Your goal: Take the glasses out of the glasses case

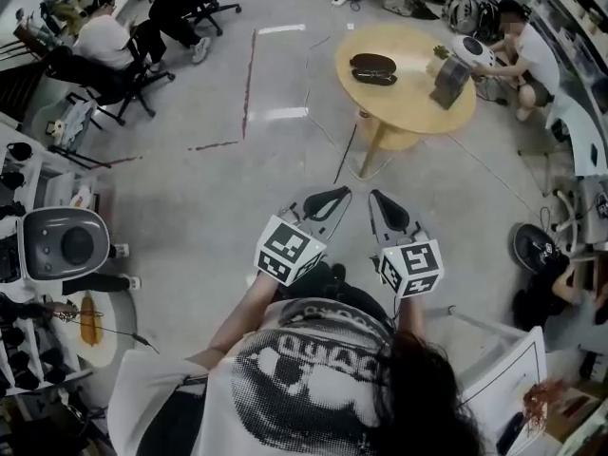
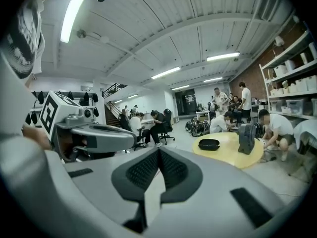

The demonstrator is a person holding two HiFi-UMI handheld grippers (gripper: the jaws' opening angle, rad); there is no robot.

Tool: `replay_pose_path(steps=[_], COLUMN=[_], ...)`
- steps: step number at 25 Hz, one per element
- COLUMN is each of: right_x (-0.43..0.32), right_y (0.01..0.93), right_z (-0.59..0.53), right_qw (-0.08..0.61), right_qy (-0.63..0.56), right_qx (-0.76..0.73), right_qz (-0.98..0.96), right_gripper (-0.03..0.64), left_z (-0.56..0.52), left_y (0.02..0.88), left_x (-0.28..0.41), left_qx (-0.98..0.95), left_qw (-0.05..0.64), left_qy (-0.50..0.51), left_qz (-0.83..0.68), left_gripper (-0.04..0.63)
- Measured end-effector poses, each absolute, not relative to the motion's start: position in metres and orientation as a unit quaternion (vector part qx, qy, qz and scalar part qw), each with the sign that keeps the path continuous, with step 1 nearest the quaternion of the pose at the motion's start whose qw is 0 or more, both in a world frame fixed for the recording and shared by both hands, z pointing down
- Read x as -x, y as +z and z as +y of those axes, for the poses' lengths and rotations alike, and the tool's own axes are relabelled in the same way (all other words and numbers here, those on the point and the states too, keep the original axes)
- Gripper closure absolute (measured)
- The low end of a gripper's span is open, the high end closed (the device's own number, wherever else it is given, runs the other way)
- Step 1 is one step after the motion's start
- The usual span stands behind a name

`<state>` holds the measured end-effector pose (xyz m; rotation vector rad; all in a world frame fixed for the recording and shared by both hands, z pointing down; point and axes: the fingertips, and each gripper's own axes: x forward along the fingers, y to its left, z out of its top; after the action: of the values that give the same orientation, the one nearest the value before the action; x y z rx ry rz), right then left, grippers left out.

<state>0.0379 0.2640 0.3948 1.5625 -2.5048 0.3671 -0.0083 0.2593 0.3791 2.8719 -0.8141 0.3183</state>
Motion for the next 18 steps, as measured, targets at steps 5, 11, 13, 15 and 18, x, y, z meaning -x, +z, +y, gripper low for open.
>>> replay_pose_path(steps=[5,11,13,15,18], right_x=[-0.040,-0.035,-0.040,-0.046,-0.056], right_y=[0.401,0.409,0.413,0.417,0.422], right_z=[0.255,0.232,0.221,0.206,0.176], right_qw=[0.074,0.075,0.077,0.079,0.081], right_qy=[0.137,0.155,0.158,0.159,0.158], right_qx=[-0.516,-0.507,-0.508,-0.513,-0.519], right_qz=[-0.842,-0.845,-0.843,-0.840,-0.836], right_gripper=[0.621,0.621,0.621,0.621,0.621], left_z=[0.251,0.225,0.212,0.197,0.171], left_y=[0.387,0.391,0.396,0.400,0.404], left_x=[0.009,0.016,0.012,0.007,0.000], left_qx=[-0.950,-0.945,-0.944,-0.945,-0.948], left_qw=[0.075,0.084,0.088,0.089,0.089], left_qy=[0.124,0.134,0.136,0.136,0.132], left_qz=[-0.278,-0.288,-0.286,-0.283,-0.275], left_gripper=[0.574,0.574,0.574,0.574,0.574])
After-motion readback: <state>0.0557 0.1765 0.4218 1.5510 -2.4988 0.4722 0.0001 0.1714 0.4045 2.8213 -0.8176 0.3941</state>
